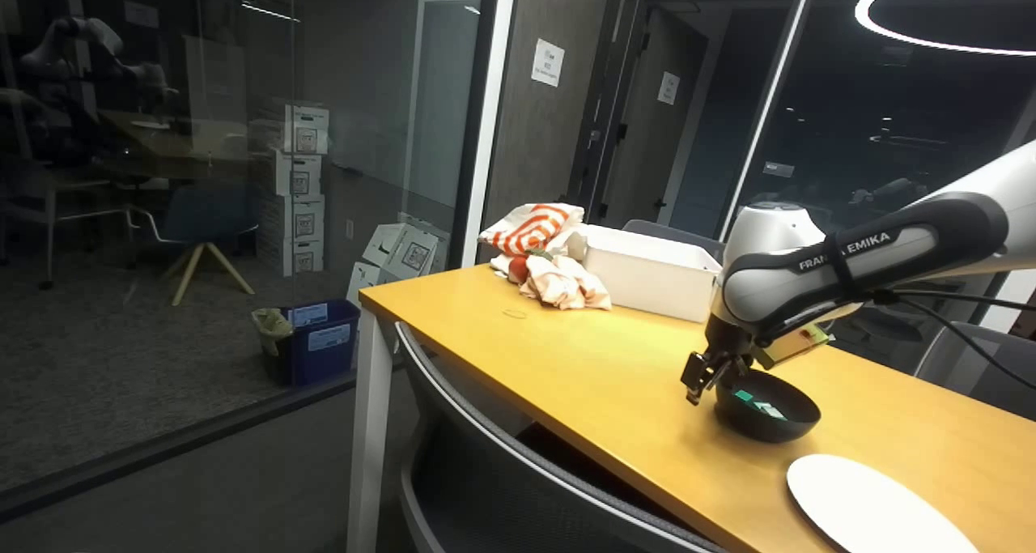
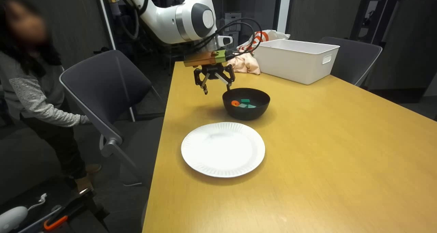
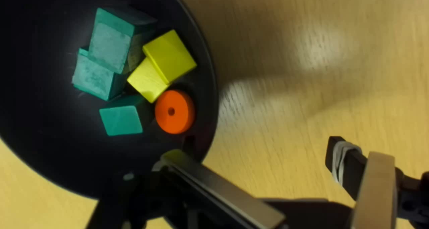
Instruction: Put the blocks in the bowl onto the white plate.
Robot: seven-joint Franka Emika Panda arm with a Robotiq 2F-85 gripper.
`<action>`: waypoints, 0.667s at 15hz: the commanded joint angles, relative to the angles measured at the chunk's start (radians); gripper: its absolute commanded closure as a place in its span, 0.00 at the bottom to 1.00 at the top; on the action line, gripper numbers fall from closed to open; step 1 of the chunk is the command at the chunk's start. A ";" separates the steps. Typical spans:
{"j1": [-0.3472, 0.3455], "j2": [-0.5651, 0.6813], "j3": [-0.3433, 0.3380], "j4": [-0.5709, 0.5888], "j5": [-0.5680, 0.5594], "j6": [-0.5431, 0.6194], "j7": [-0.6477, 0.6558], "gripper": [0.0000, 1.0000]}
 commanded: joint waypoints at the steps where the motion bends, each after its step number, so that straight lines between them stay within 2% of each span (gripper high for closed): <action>1: -0.002 0.028 -0.021 0.044 0.010 0.037 -0.035 0.00; 5: -0.005 0.011 -0.023 0.068 0.020 -0.012 -0.059 0.00; 6: -0.005 0.015 -0.028 0.072 0.018 -0.024 -0.056 0.06; 7: -0.009 0.019 -0.028 0.072 0.021 -0.027 -0.060 0.28; 9: -0.017 0.025 -0.022 0.075 0.034 -0.038 -0.071 0.31; 10: -0.020 0.027 -0.021 0.077 0.041 -0.039 -0.075 0.39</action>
